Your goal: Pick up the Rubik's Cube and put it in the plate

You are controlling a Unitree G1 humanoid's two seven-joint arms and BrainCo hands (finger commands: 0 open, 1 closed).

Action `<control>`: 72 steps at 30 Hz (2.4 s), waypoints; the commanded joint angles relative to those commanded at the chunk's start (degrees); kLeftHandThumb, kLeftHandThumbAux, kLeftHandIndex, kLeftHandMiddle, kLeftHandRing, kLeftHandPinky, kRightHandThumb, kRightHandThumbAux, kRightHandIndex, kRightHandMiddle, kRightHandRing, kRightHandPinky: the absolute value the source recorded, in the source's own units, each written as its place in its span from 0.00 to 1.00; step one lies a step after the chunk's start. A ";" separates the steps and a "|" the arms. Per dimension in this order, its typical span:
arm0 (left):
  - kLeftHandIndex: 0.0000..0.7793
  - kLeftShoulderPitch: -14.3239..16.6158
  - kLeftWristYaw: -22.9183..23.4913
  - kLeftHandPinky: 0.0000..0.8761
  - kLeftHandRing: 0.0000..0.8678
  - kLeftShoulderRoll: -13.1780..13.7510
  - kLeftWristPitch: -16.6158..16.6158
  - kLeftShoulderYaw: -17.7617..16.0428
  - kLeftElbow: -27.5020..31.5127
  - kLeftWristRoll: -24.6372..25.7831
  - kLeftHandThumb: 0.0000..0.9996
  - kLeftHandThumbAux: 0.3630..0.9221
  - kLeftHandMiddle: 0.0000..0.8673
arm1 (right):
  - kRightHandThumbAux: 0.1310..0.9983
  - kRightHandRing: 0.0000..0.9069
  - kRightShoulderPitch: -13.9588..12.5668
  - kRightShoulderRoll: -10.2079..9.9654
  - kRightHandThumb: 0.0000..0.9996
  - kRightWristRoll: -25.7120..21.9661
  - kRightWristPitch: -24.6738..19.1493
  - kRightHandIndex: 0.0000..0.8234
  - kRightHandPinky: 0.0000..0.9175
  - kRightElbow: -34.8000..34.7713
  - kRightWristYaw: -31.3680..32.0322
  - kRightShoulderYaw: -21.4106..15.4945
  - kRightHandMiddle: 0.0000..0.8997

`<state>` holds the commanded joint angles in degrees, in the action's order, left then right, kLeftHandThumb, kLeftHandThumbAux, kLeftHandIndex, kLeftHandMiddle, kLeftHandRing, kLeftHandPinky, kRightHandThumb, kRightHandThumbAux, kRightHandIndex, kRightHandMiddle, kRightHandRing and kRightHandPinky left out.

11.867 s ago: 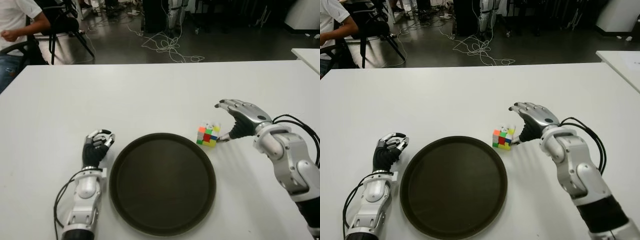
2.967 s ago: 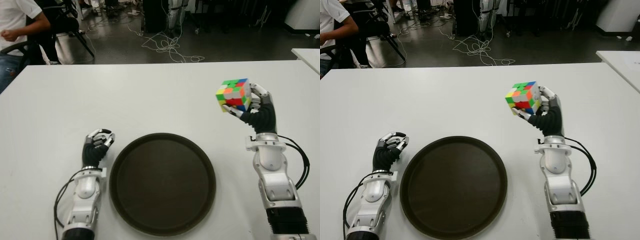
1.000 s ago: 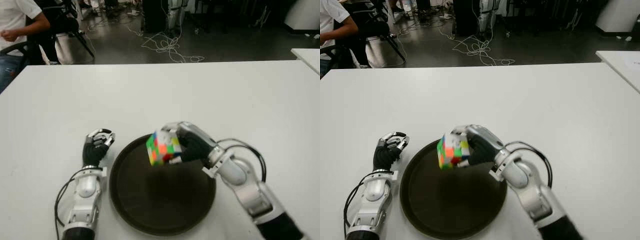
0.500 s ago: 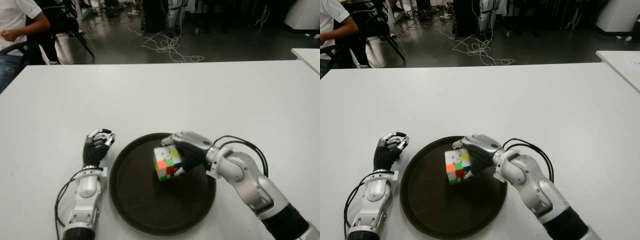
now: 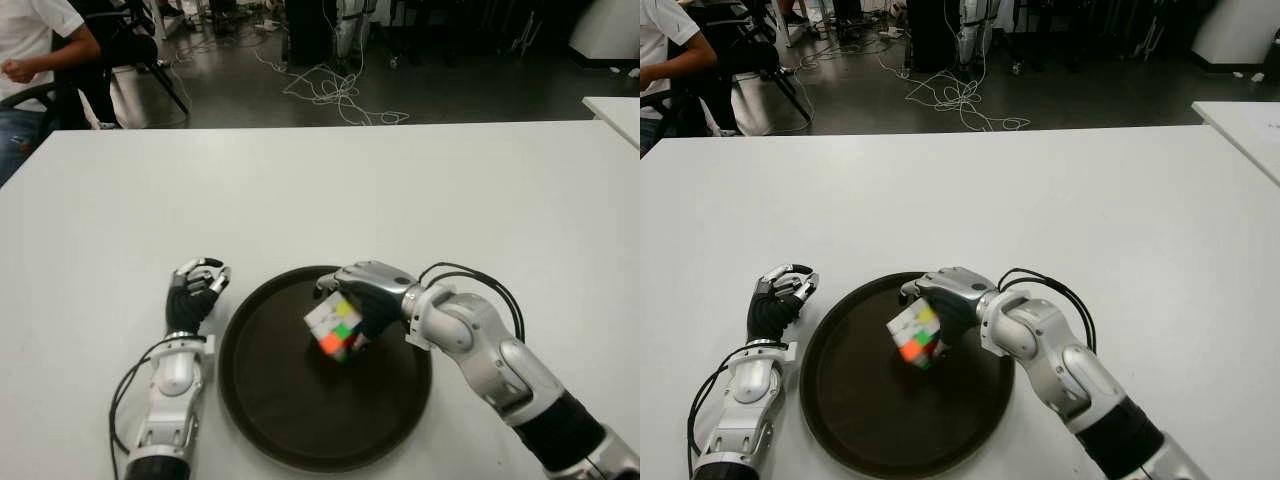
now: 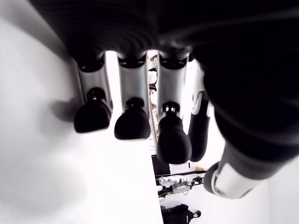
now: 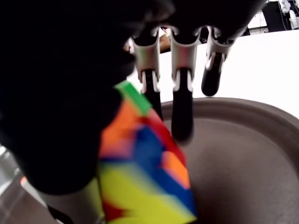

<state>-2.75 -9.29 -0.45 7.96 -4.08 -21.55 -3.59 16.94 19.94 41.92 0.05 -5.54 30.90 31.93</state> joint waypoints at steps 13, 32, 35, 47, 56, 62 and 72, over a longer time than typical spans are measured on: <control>0.57 0.11 -0.36 0.91 0.94 -0.46 -0.88 -0.39 0.22 0.51 0.70 0.62 0.92 | 0.92 0.27 0.39 -1.55 0.00 4.60 -1.92 0.33 0.24 2.23 -1.86 1.88 0.28; 0.57 0.85 0.31 0.89 0.93 0.29 -0.21 -0.22 -1.44 0.17 0.71 0.62 0.92 | 0.93 0.29 -2.12 -4.51 0.00 5.17 -4.54 0.38 0.27 1.75 -7.31 0.97 0.29; 0.57 0.89 0.47 0.89 0.93 0.44 -0.16 -0.19 -1.59 0.20 0.71 0.62 0.92 | 0.95 0.28 -2.95 -5.17 0.00 4.11 -3.96 0.39 0.28 1.91 -9.80 0.21 0.29; 0.57 0.91 -0.06 0.90 0.93 0.62 0.34 0.04 -1.83 -0.19 0.71 0.62 0.92 | 0.87 0.24 -4.29 -6.07 0.00 -6.14 0.18 0.25 0.21 2.31 -10.19 -3.46 0.23; 0.57 0.94 -0.03 0.90 0.94 0.48 0.73 -0.09 -1.88 0.05 0.70 0.61 0.92 | 0.85 0.08 -4.06 -5.16 0.00 -10.31 1.95 0.06 0.05 2.10 -8.87 -4.07 0.08; 0.57 0.64 -0.38 0.91 0.94 0.34 0.37 0.01 -1.19 -0.19 0.70 0.61 0.92 | 0.67 0.01 -2.49 -2.53 0.00 -10.55 0.63 0.01 0.00 0.87 -1.90 -2.91 0.01; 0.57 0.64 -1.03 0.92 0.95 0.05 1.34 -0.15 -1.55 -0.18 0.70 0.61 0.92 | 0.47 0.00 -1.07 -1.11 0.00 -10.61 -0.42 0.00 0.00 0.26 3.50 -2.35 0.00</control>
<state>-2.11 -10.32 -0.41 9.30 -4.23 -23.10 -3.77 15.86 18.83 31.30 -0.37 -5.28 34.40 29.58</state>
